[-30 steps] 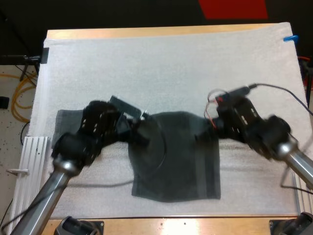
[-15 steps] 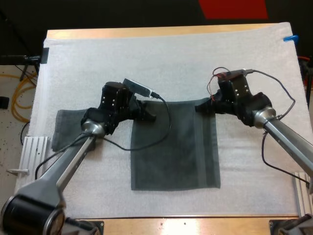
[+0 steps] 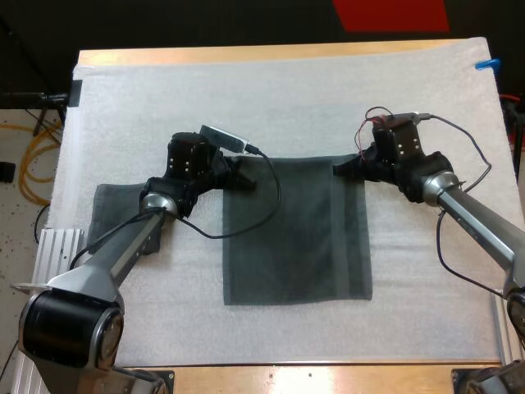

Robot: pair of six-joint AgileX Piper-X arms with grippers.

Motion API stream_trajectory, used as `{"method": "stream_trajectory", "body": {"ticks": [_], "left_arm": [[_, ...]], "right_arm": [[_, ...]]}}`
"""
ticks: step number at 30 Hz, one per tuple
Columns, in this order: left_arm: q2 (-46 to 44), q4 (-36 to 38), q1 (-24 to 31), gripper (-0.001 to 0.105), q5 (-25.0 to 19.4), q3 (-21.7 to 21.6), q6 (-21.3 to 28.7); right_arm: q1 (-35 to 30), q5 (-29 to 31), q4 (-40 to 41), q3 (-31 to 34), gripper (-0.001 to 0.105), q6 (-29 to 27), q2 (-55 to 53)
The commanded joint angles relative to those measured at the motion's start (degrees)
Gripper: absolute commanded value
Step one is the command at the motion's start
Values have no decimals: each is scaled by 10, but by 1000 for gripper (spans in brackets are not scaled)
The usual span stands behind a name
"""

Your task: Pick towel from pile fold and stack

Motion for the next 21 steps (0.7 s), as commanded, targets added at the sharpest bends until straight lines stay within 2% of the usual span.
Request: {"method": "stream_trajectory", "body": {"ticks": [1,4,6,8,10,12,14,21], "left_arm": [[-4,-15,1,0,4,-3,3],[-4,-23,1,4,13,-4,7],[-4,-24,1,11,13,-4,6],[-4,-25,1,19,13,-5,6],[-4,-23,1,27,13,-10,6],[-7,-17,1,36,13,-20,6],[-23,0,1,42,13,-37,6],[-109,75,1,43,11,-79,6]], "right_arm": [[-4,-1,-15,-2,0,-3,-2],[-4,-1,-33,-2,2,-7,-2],[-4,-1,-47,-2,13,-7,-2],[-4,-1,-56,-7,35,-7,-2],[-4,-1,-56,-15,52,-7,-2],[-4,2,-56,-25,62,-7,-2],[-4,17,-53,-42,65,-10,-7],[-4,50,34,-91,66,-19,-69]]}}
